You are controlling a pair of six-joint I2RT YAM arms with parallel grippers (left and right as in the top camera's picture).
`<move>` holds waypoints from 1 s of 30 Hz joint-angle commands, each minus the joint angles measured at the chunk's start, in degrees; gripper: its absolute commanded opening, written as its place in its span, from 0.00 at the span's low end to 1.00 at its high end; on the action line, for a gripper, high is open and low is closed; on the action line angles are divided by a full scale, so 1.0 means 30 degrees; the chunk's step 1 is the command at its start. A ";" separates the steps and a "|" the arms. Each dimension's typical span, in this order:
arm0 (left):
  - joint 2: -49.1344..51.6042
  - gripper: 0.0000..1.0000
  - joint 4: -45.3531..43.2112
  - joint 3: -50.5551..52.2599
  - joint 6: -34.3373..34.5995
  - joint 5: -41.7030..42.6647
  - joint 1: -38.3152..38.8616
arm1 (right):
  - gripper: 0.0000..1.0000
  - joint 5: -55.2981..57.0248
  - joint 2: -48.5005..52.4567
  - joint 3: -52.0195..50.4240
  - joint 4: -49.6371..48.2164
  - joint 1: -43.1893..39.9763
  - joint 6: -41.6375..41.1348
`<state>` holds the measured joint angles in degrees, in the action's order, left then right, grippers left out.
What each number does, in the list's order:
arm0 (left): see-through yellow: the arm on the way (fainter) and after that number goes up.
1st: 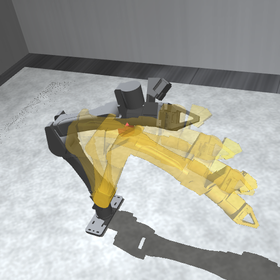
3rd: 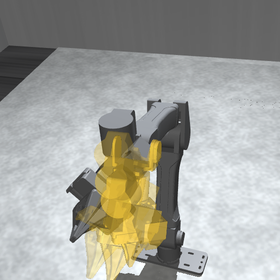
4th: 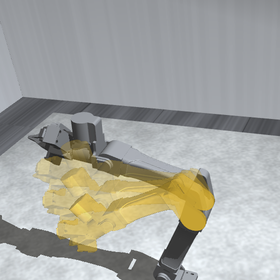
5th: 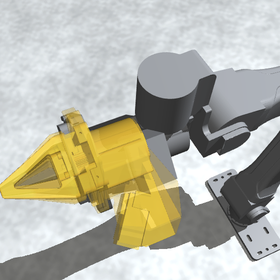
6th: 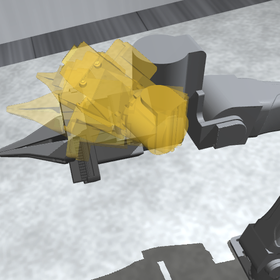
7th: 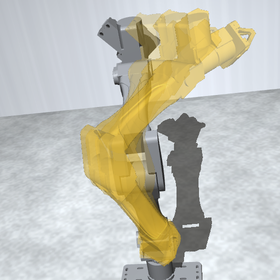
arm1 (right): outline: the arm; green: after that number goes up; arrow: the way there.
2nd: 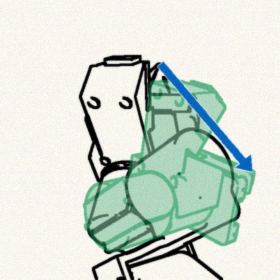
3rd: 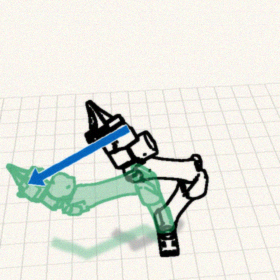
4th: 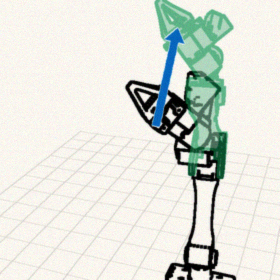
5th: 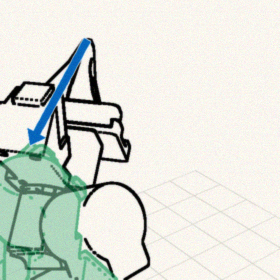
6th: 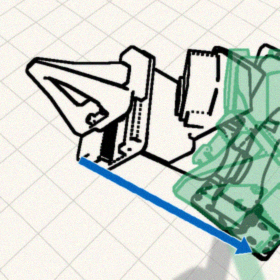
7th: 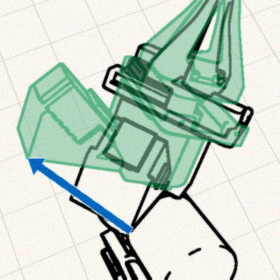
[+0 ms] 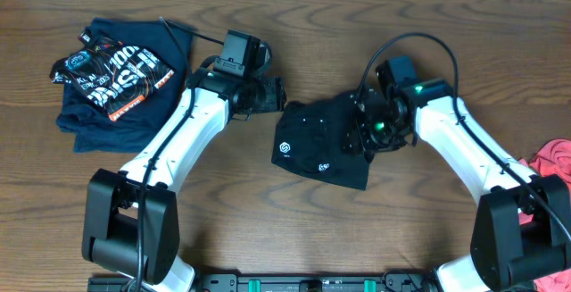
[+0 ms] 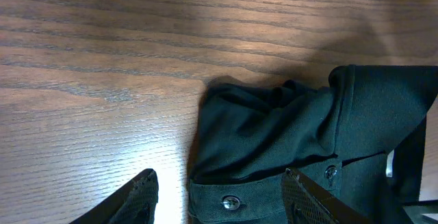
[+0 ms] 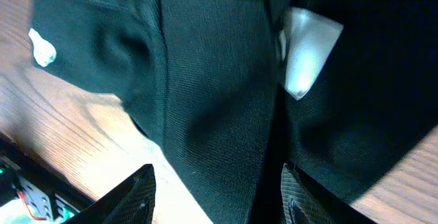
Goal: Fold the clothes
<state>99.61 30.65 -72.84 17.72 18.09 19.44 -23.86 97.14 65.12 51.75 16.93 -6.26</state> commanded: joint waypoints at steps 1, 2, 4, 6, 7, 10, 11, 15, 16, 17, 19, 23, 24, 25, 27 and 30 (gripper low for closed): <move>0.0051 0.60 0.0066 0.0138 -0.0393 0.0248 0.0124 | 0.56 -0.0350 0.0124 -0.0736 -0.0561 0.0226 0.0044; 0.0051 0.60 0.0087 0.0138 -0.0393 0.0255 0.0138 | 0.54 -0.0444 0.0124 -0.0903 -0.0780 0.0226 0.0029; 0.0051 0.60 0.0160 0.0138 -0.0393 0.0248 0.0138 | 0.40 -0.1231 0.0124 -0.1035 -0.0976 0.0255 0.0066; 0.0051 0.60 0.0219 0.0138 -0.0393 0.0240 0.0138 | 0.15 -0.3118 0.0124 -0.1035 -0.0940 0.0262 0.0911; 0.0051 0.59 0.0262 0.0138 -0.0393 0.0240 0.0138 | 0.08 -0.4707 0.0124 -0.1035 -0.0794 0.0255 0.1829; 0.0051 0.60 0.0372 0.0138 -0.0393 0.0240 0.0138 | 0.02 -0.9442 0.0124 -0.1035 0.0233 0.0240 0.4415; 0.0051 0.60 0.0437 0.0138 -0.0393 0.0240 0.0138 | 0.01 -1.0389 0.0124 -0.1035 0.0699 0.0240 0.5056; 0.0051 0.60 0.0699 0.0138 -0.0393 0.0240 0.0138 | 0.01 -0.8961 0.0124 -0.1035 0.2769 0.0240 0.5654; 0.0051 0.60 0.0729 0.0138 -0.0393 0.0240 0.0138 | 0.01 -0.7366 0.0124 -0.1035 0.3220 0.0240 0.5333; 0.0051 0.60 0.0758 0.0138 -0.0393 0.0240 0.0138 | 0.01 -0.5763 0.0124 -0.1035 0.3570 0.0240 0.4838; 0.0051 0.60 0.0801 0.0138 -0.0393 0.0240 0.0138 | 0.01 -0.2310 0.0124 -0.1093 0.4044 0.0248 0.3541; 0.0051 0.60 0.0991 0.0138 -0.0393 0.0240 0.0138 | 0.03 0.3096 0.0124 -0.1610 0.3606 0.0233 0.0816; 0.0051 0.60 0.1064 0.0138 -0.0393 0.0240 0.0138 | 0.07 0.3745 0.0124 -0.1778 0.3162 0.0233 0.0532; 0.0051 0.60 0.1151 0.0131 -0.0393 0.0240 0.0138 | 0.13 0.4131 0.0124 -0.1916 0.2761 0.0240 0.0328; 0.0051 0.60 0.1457 0.0138 -0.0393 0.0240 0.0138 | 0.21 0.4925 0.0124 -0.2149 0.1741 0.0233 -0.0379; 0.0051 0.60 0.1938 0.0138 -0.0393 0.0240 0.0138 | 0.23 0.6958 0.0124 -0.2171 0.1071 0.0204 -0.2164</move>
<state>99.61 35.53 -72.82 17.67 18.26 19.73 -12.86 97.14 58.83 55.79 17.12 -5.89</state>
